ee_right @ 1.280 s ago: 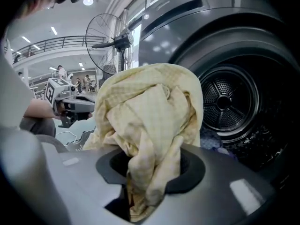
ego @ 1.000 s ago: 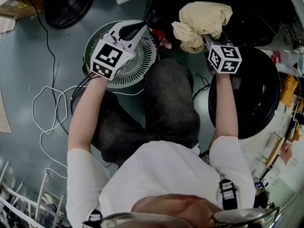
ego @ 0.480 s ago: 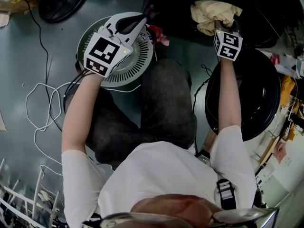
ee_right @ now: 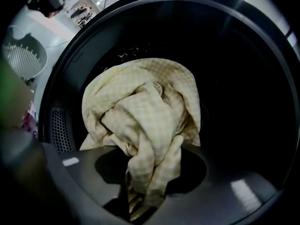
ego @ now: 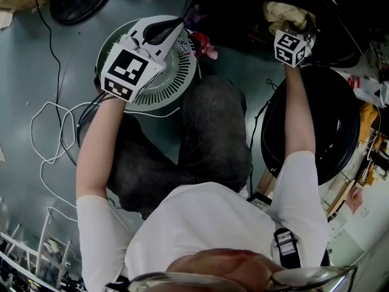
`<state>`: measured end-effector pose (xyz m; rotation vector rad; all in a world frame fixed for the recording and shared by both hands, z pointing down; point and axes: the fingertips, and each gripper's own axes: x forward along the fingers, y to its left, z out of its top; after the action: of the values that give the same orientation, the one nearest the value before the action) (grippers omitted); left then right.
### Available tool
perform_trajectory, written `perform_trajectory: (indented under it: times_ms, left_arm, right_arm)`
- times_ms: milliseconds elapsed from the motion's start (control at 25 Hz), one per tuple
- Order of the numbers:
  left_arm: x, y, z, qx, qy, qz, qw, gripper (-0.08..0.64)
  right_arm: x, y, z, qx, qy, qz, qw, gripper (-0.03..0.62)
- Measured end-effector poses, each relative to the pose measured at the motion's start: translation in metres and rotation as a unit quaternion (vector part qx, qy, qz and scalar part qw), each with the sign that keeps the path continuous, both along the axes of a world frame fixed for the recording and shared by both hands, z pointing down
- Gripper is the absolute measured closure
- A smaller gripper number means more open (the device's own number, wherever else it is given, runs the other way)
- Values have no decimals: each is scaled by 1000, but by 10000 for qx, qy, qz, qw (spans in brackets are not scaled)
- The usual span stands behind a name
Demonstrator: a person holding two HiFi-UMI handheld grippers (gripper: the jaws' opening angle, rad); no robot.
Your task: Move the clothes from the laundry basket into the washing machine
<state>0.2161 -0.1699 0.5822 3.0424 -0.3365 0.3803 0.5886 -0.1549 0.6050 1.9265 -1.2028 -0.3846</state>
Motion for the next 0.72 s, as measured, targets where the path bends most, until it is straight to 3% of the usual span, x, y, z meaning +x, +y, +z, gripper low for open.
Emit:
perform_trajectory:
  times_ms: [200, 360, 520, 640, 720]
  left_arm:
    - [-4, -3, 2, -61, -35, -114, 9999, 554]
    - [-3, -1, -5, -12, -6, -103, 9999, 554]
    - [-6, -1, 6, -22, -163, -162, 9997, 554]
    - [-9, -3, 5, -6, -199, -190, 9996, 554]
    - [-10, -2, 0, 33, -154, -200, 9997, 554]
  right_arm:
    - [-1, -18, 4, -392, 1191, -309, 9916, 407]
    - [-3, -34, 28, -1036, 1561, -560, 9807, 385]
    - [3, -44, 49, -1525, 1372, -663, 9765, 368]
    - [12, -53, 69, -2213, 973, -711, 9677, 179]
    - [11, -54, 70, -2332, 879, -736, 9656, 158]
